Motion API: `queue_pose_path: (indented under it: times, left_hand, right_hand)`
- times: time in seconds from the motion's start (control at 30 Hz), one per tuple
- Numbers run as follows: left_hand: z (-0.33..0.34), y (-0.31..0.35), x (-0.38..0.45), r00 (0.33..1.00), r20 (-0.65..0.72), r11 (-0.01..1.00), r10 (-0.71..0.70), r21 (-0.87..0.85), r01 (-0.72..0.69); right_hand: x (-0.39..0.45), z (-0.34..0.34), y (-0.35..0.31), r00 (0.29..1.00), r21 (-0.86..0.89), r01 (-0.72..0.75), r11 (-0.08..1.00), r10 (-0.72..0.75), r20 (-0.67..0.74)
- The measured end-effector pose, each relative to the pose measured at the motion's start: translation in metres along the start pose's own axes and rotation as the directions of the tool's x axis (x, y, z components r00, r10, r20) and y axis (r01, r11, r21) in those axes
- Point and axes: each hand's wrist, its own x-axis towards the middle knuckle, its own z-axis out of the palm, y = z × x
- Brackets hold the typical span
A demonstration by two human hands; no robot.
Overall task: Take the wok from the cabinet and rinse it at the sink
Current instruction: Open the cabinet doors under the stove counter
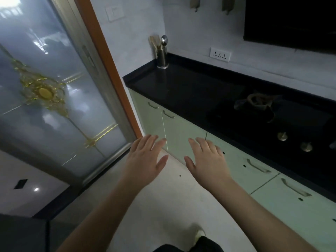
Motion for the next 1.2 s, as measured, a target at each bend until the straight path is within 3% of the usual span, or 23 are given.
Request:
queue_pose_path:
  times: [0.37, 0.67, 0.9, 1.1, 1.2]
  left_hand:
    - [0.033, -0.077, 0.102, 0.992, 0.074, 0.994, -0.106, -0.025, 0.108]
    - [0.088, -0.206, 0.182, 0.990, 0.126, 0.993, -0.068, -0.092, 0.080]
    - [0.112, -0.279, 0.240, 0.978, 0.177, 0.988, 0.110, -0.131, -0.087]
    - [0.146, -0.313, 0.296, 0.945, 0.135, 0.954, 0.297, -0.090, -0.287]
    - [0.176, -0.315, 0.322, 0.916, 0.210, 0.939, 0.342, -0.091, -0.330]
  right_hand:
    - [0.152, 0.032, -0.018, 0.985, 0.059, 0.113, 0.992, -0.119, 0.125]
    - [0.271, 0.111, -0.082, 0.982, 0.051, 0.007, 0.999, -0.017, 0.190]
    - [0.335, 0.155, -0.124, 0.971, 0.064, -0.141, 0.988, 0.126, 0.201]
    - [0.351, 0.190, -0.115, 0.957, -0.041, -0.160, 0.986, 0.165, 0.237]
    - [0.363, 0.212, -0.103, 0.942, -0.076, -0.209, 0.975, 0.222, 0.251]
